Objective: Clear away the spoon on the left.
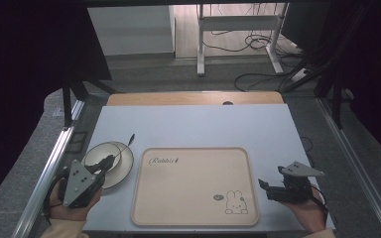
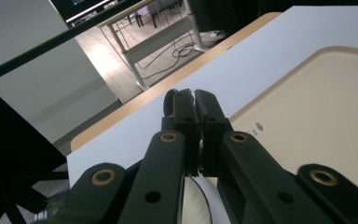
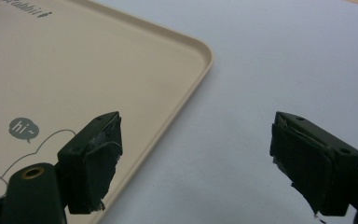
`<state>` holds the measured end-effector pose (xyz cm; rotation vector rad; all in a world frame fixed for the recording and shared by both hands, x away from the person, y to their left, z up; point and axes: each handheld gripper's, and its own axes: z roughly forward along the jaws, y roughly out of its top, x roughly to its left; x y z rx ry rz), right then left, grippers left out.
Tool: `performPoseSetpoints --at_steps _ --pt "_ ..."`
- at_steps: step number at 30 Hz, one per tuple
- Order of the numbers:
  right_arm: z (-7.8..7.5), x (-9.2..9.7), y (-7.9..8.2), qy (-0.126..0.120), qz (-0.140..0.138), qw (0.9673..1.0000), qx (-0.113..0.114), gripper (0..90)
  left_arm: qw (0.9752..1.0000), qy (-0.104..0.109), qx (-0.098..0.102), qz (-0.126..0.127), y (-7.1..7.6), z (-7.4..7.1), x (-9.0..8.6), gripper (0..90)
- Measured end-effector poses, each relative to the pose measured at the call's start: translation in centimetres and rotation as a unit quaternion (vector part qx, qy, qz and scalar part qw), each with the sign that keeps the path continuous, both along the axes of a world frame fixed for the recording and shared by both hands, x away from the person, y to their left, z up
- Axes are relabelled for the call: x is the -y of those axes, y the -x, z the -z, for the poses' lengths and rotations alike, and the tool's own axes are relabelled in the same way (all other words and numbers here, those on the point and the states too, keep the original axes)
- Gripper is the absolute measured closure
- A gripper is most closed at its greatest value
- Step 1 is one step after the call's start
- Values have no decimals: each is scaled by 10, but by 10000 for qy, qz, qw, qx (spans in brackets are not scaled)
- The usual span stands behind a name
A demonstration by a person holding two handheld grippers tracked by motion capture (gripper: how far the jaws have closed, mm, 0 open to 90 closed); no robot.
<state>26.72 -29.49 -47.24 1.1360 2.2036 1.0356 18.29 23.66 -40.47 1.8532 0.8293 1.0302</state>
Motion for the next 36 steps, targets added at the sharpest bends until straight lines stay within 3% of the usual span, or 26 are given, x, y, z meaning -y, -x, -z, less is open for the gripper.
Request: performPoseSetpoints --at_steps 16,36 --pt "1 -1 0 7 -18 10000 -15 170 9998 -27 44 210 -10 -5 17 898" --pt "2 -1 0 12 -30 10000 -25 171 9979 -95 31 646 -30 -8 52 898"
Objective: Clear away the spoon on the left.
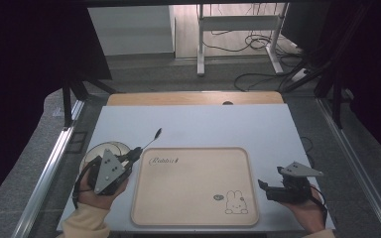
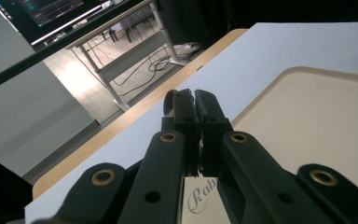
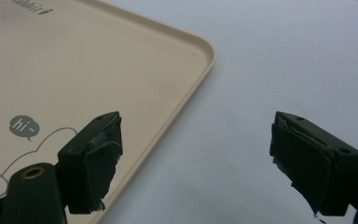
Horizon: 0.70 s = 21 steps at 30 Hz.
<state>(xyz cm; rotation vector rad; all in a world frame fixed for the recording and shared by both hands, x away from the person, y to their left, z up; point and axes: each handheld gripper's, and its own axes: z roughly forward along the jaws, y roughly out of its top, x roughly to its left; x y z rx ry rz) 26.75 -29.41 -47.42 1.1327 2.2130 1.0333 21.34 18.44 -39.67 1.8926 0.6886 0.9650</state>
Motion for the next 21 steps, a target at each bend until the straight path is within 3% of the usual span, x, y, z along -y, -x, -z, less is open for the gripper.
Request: performPoseSetpoints --at_steps 11,21 --pt "0 0 0 0 -9 10000 1 171 9999 -87 -23 143 -5 1 12 898" --pt "0 0 0 13 -50 10000 10 172 9996 -167 -116 188 -9 12 18 898"
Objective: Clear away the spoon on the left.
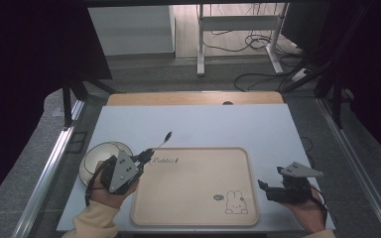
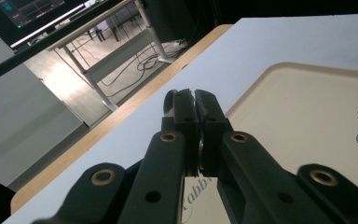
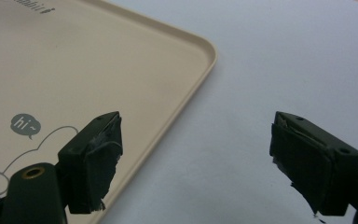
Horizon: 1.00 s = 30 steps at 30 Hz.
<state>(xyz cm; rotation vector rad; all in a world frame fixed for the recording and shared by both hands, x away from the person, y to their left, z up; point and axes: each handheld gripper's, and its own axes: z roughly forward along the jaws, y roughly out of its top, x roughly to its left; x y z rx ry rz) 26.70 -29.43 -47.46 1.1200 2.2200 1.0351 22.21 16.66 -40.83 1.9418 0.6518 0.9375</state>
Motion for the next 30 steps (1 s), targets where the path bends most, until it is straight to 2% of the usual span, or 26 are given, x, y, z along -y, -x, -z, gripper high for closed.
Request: performPoseSetpoints --at_steps 7,13,15,17,23,30 --pt "1 0 0 15 -13 10000 -8 172 9997 -153 -173 -3 -6 16 6 898" --pt "1 -1 0 68 -50 10000 -2 172 9986 -412 -304 105 -7 31 17 898" --pt "2 -1 0 80 -61 9999 -9 172 9978 -572 -297 129 -7 36 22 897" --pt "2 -1 0 95 -67 9999 -10 172 9974 -623 -323 149 -7 39 24 898" --pt "3 -1 -1 123 -75 9999 -23 172 9968 -668 -413 142 -6 45 22 897" --pt "4 -2 -1 167 -100 9998 -36 172 9947 -902 -479 106 -2 55 19 897"
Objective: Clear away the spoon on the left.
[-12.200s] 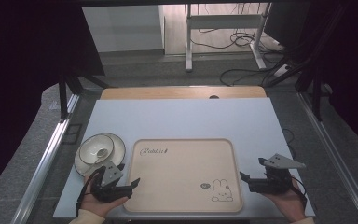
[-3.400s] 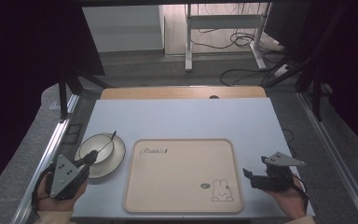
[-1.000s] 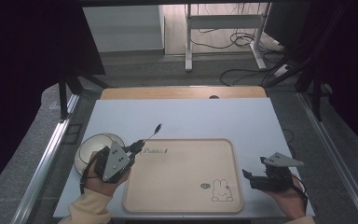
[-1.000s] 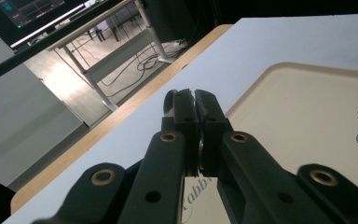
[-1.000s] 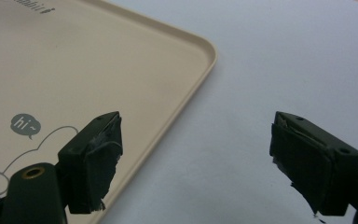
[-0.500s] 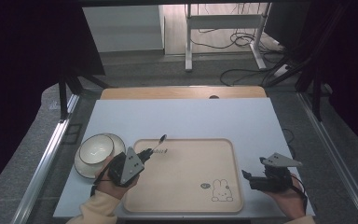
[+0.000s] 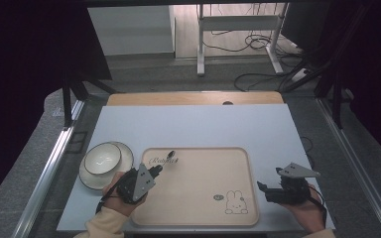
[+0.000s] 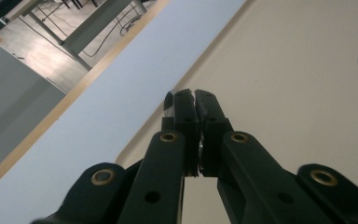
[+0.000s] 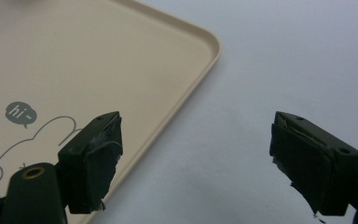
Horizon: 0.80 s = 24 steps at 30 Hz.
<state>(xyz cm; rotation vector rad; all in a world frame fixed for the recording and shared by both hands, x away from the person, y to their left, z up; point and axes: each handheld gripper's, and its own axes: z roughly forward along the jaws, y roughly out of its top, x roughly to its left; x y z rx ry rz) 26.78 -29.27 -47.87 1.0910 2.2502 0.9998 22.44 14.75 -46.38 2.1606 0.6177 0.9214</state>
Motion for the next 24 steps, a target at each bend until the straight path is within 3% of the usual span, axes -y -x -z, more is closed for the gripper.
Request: performPoseSetpoints --at_steps 15,24 --pt "2 0 0 59 -15 10000 1 172 9996 -151 -230 25 1 12 -1 896" --pt "2 -1 0 88 -25 10000 -1 172 9989 -442 -138 59 6 19 4 894"
